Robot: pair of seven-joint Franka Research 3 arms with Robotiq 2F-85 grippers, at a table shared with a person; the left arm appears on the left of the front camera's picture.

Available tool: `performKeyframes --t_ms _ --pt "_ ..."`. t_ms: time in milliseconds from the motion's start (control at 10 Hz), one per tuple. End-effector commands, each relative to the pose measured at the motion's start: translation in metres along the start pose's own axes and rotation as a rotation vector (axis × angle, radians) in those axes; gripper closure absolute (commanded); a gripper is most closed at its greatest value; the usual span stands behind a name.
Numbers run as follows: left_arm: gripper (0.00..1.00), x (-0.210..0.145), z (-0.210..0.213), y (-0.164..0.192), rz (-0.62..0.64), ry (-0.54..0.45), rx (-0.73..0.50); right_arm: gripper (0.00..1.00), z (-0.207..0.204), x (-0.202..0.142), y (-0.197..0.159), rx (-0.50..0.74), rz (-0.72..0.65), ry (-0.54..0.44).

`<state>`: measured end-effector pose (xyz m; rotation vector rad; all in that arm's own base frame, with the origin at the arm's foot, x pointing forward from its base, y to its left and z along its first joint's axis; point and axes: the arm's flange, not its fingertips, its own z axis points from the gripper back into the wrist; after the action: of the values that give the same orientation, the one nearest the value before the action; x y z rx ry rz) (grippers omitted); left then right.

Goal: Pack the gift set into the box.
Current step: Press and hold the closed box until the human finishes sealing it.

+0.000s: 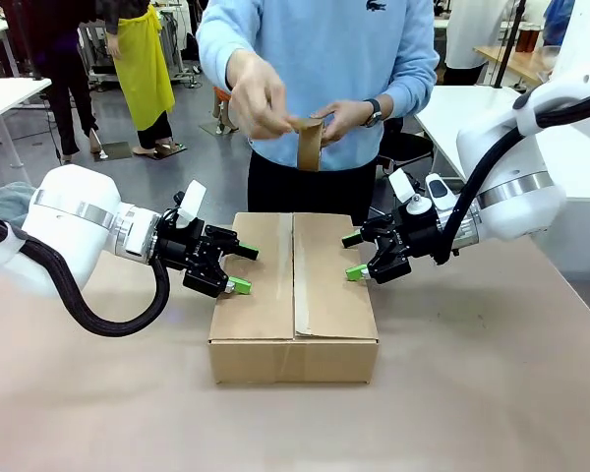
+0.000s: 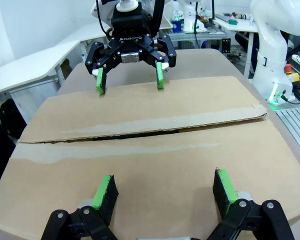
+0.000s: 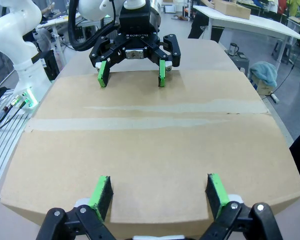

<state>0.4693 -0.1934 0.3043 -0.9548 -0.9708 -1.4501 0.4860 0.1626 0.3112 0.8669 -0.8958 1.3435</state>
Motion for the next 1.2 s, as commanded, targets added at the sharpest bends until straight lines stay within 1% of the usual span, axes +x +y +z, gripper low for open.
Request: performKeyframes --t_ms 0,1100 --pt "0.0 -0.002 -0.0008 -0.0022 -0.006 -0.001 -0.004 0.0 -0.0002 -0.0012 -0.0005 -0.011 -0.002 0.01" --pt "0.0 -0.002 -0.0008 -0.0022 -0.006 -0.001 -0.004 0.0 -0.0002 -0.0012 -0.0005 -0.011 -0.002 0.01"
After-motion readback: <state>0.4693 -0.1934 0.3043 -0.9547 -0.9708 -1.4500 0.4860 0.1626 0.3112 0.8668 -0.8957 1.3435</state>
